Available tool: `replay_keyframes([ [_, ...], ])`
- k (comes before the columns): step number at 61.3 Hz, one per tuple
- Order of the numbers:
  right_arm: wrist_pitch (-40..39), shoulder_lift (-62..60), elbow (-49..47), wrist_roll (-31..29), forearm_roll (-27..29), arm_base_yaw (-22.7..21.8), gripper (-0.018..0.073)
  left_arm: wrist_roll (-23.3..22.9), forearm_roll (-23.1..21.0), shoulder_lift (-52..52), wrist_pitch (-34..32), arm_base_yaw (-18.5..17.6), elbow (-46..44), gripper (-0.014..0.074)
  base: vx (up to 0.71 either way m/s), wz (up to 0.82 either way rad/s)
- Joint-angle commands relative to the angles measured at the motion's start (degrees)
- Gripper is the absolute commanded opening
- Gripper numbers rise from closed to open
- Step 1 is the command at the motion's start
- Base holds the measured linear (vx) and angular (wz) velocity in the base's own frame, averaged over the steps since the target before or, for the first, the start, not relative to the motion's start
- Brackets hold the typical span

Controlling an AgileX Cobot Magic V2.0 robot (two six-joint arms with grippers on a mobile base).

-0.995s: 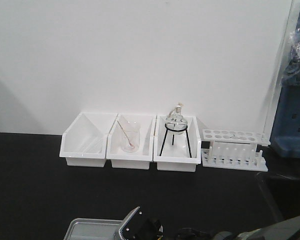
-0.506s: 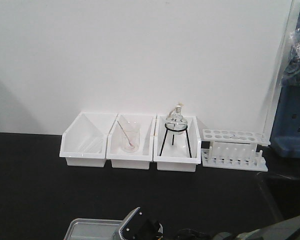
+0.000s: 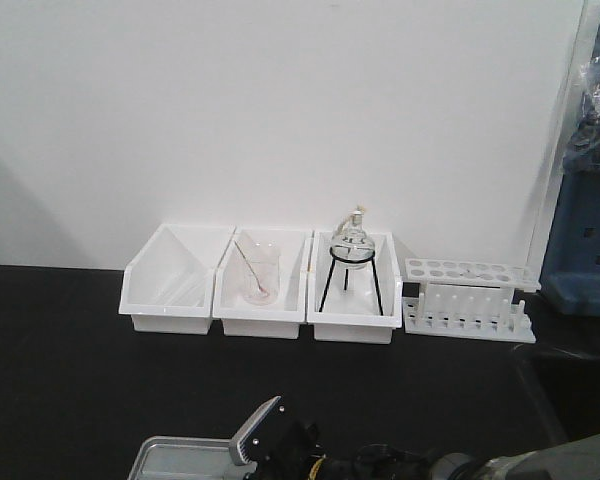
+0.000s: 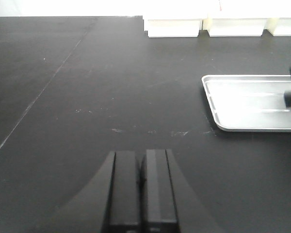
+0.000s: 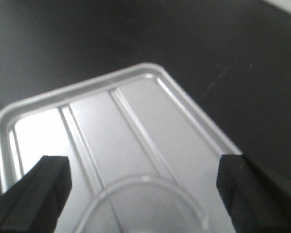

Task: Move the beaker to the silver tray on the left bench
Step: 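Open the right gripper to release the beaker on the tray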

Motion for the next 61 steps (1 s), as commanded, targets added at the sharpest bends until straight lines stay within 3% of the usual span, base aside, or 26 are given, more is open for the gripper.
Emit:
replay_keyframes([
  [1,-3.79,-5.45,-1.22,-0.18,0.9,-0.13,0.0627,-0.03,-0.47,-0.45,-4.52,-0.18,1.12,0.0001,0.0,0.0],
  [14,-3.6,-9.94,-1.22,0.0,0.9,-0.13,0.0573,-0.03,-0.47,-0.45,-4.52,-0.18,1.12,0.0001,0.0,0.0],
  [32,-2.0,-26.42,5.01,10.29,0.63,-0.19,0.0481,-0.03,-0.47,-0.45,-4.52,-0.18,1.12,0.0001,0.0,0.0],
  [48,5.28,-40.12,12.35,10.35,0.26,-0.19,0.0371,-0.03,-0.47,-0.45,-4.52,-0.18,1.12,0.0001,0.0,0.0],
  [61,4.91,-44.17,14.6,10.35,0.46,-0.19,0.0294,-0.03,-0.47,-0.45,-4.52,-0.18,1.12,0.0001,0.0,0.0],
])
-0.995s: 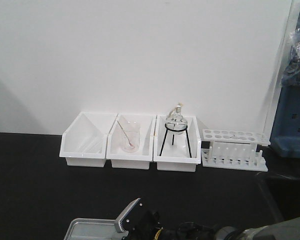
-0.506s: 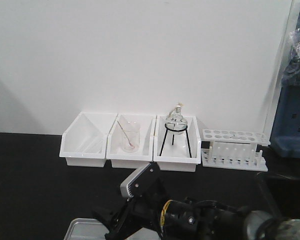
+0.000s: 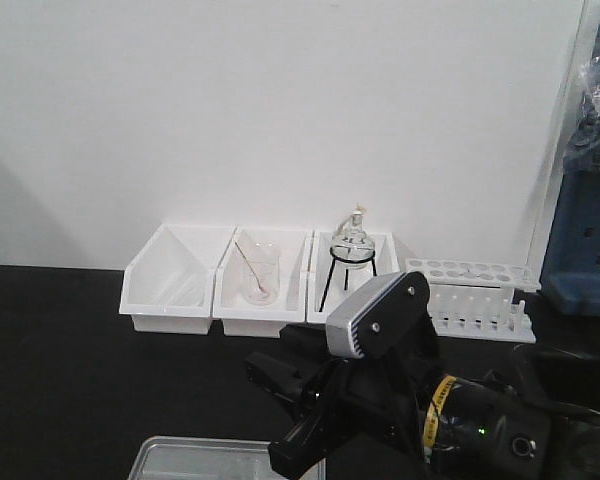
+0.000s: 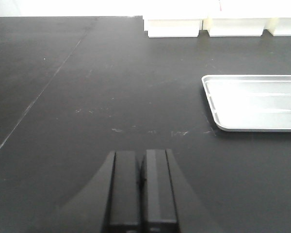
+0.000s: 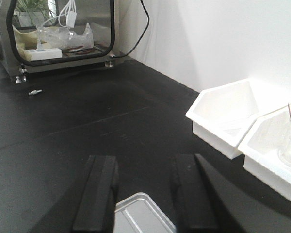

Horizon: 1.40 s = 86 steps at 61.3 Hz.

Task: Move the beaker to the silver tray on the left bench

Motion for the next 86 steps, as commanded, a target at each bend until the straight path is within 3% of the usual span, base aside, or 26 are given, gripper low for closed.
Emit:
replay_keyframes([
  [1,-3.45,-2.68,-1.31,-0.03,1.17,-0.19,0.0288,-0.03,-0.47,-0.45,-4.52,-0.18,1.12,0.0001,0.0,0.0],
  [28,-2.62,-3.32,-0.81,-0.62,1.85,-0.19,0.0215,-0.03,-0.47,-0.45,-4.52,-0.18,1.12,0.0001,0.0,0.0],
  [35,3.69,-9.06,3.25,-4.63,6.54,-0.19,0.0215,-0.03,-0.47,-0.45,-4.52,-0.18,1.12,0.0001,0.0,0.0],
  [40,7.98,-14.79,7.55,-9.35,15.93,-0.88,0.0215,-0.03,-0.47,-0.45,-4.52,-0.18,1.12,0.0001,0.0,0.0],
  [49,9.31,-29.9,17.94,-22.58,29.94,-6.86,0.0211,-0.03,-0.47,-0.45,-4.52,-0.18,1.12,0.0001,0.0,0.0],
  [56,9.52,-42.23,26.03,-27.89,32.41,-14.69,0.015,-0.03,-0.47,-0.45,-4.52,-0.18,1.12,0.0001,0.0,0.0],
  [68,18.17,-64.64,39.09,-28.09,32.87,-26.49,-0.0018,-0.03,-0.47,-0.45,-4.52,-0.18,1.12,0.0001,0.0,0.0],
  [78,28.62,-77.92,46.79,-28.1,37.52,-31.99,-0.0015,-0.03,-0.47,-0.45,-4.52,-0.18,1.12,0.0001,0.0,0.0],
  [86,28.53,-84.57,52.98,-28.14,37.52,-33.28,-0.0015,-0.03,-0.47,-0.45,-4.52,-0.18,1.12,0.0001,0.0,0.0],
])
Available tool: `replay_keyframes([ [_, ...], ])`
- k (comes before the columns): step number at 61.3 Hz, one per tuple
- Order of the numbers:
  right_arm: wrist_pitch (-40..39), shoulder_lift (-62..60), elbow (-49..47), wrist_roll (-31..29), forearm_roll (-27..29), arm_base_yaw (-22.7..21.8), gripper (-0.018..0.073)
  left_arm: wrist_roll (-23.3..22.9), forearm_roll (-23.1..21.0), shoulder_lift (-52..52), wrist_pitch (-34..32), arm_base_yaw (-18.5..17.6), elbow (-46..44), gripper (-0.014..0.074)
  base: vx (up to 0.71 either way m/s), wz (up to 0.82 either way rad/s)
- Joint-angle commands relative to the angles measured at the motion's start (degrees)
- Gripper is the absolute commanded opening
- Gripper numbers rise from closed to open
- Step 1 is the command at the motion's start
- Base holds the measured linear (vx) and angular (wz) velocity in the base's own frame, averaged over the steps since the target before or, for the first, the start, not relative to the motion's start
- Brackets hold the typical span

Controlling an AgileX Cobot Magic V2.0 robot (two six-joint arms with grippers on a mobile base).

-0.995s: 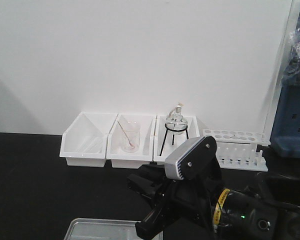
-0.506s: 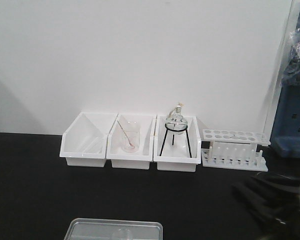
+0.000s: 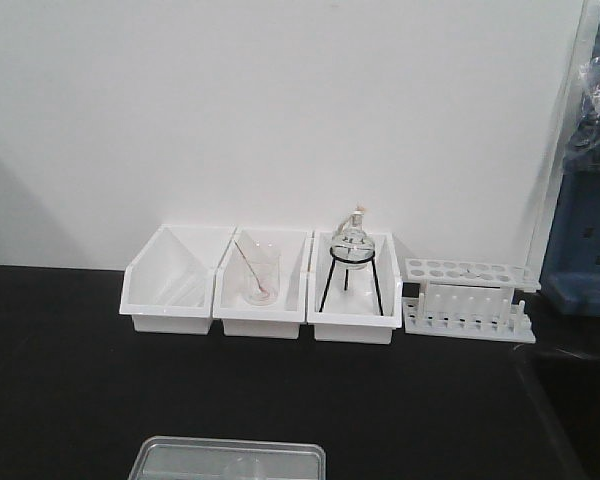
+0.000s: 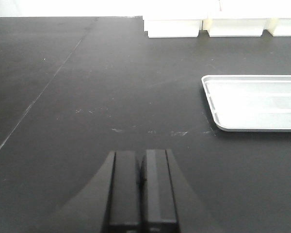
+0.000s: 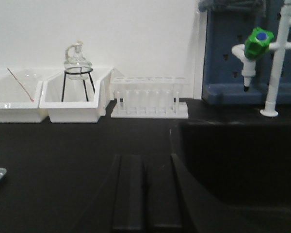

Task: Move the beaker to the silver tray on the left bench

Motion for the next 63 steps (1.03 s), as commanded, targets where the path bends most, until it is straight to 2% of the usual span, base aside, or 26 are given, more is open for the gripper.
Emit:
replay_keyframes([
  [1,-2.74,-2.5,1.6,-0.62,0.22,-0.54,-0.0015,-0.03,-0.47,-0.39,-4.52,-0.18,1.12,0.0001,0.0,0.0],
  [11,-0.27,-1.89,1.41,-0.62,0.02,0.51,-0.0015,-0.03,-0.41,-0.41,-4.52,-0.18,1.12,0.0001,0.0,0.01],
  [63,-0.1,-1.84,1.41,-0.62,0.02,0.45,-0.0014,-0.03,-0.41,-0.41,-4.52,-0.18,1.12,0.0001,0.0,0.0],
])
